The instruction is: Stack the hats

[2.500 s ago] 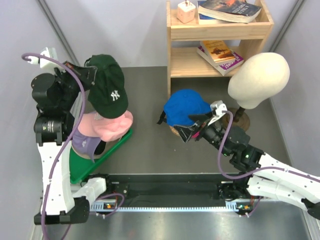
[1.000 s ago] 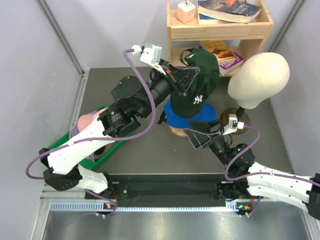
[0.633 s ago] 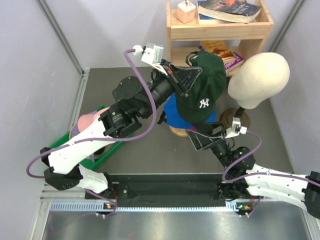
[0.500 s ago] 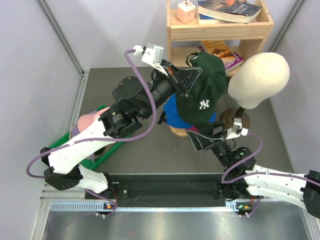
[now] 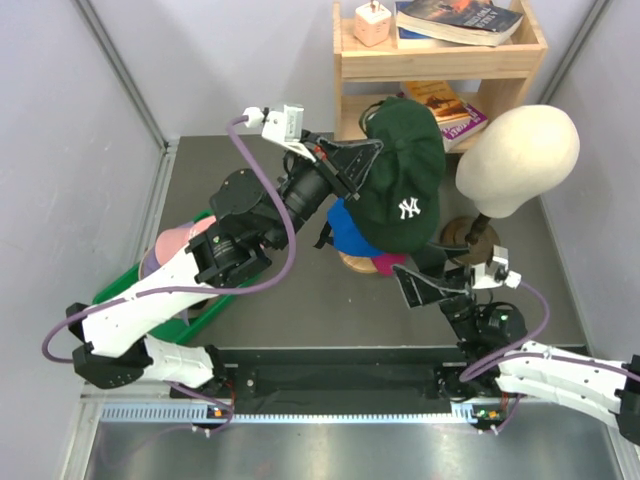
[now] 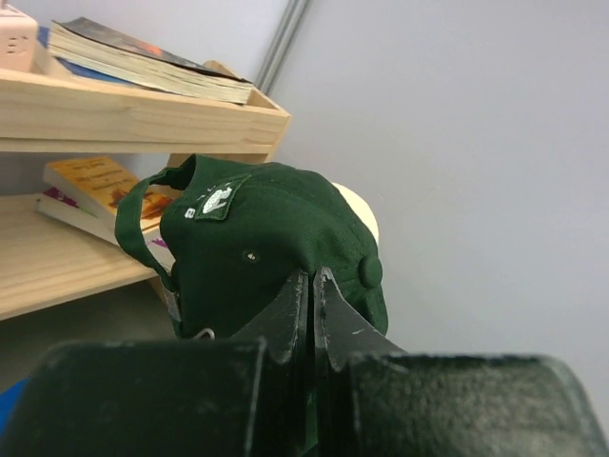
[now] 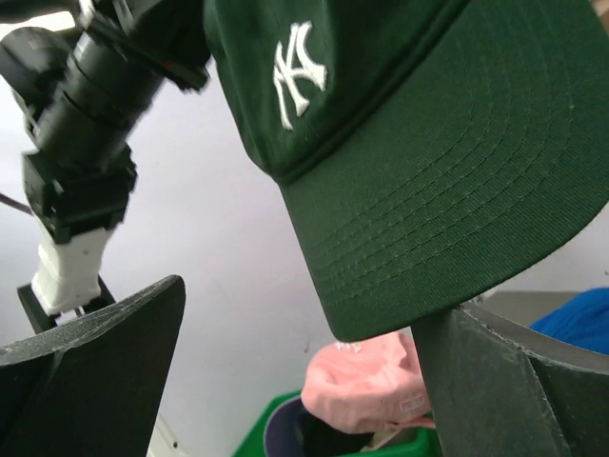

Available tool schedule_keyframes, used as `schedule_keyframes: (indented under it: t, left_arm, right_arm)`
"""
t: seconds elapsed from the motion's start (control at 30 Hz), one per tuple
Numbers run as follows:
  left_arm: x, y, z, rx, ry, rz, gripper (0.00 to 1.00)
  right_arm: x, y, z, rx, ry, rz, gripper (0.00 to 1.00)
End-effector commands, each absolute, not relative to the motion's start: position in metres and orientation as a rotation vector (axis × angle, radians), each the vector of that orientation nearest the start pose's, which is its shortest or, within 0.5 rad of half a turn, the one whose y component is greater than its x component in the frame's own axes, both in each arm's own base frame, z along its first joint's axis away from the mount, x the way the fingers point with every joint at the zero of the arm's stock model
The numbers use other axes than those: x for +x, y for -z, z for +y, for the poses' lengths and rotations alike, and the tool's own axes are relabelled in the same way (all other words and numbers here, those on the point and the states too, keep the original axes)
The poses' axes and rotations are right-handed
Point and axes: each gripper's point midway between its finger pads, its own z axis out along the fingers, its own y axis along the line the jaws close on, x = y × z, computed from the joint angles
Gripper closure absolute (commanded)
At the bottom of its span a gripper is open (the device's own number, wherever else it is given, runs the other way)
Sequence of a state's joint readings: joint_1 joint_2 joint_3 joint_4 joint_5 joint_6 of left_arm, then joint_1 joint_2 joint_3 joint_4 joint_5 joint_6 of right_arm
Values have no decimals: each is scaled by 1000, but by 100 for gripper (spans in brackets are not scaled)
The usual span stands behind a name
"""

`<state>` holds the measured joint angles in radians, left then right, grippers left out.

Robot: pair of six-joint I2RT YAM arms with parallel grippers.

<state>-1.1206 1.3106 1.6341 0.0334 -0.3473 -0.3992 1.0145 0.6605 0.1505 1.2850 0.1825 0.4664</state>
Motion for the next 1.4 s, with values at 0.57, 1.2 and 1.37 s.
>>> schedule_keyframes:
  t: [0.57, 1.2, 1.37]
  left_arm:
    - [237, -503, -276, 18, 780, 1346, 100]
    - [259, -396, -219, 96, 200, 1584, 100]
    - [270, -381, -224, 132, 98, 1626, 80]
  right_arm:
    - [172, -380, 181, 251, -1324, 1005, 82]
    - [214, -329, 209, 454, -1294, 1254, 97]
    - [227, -326, 210, 452, -1257, 1263, 100]
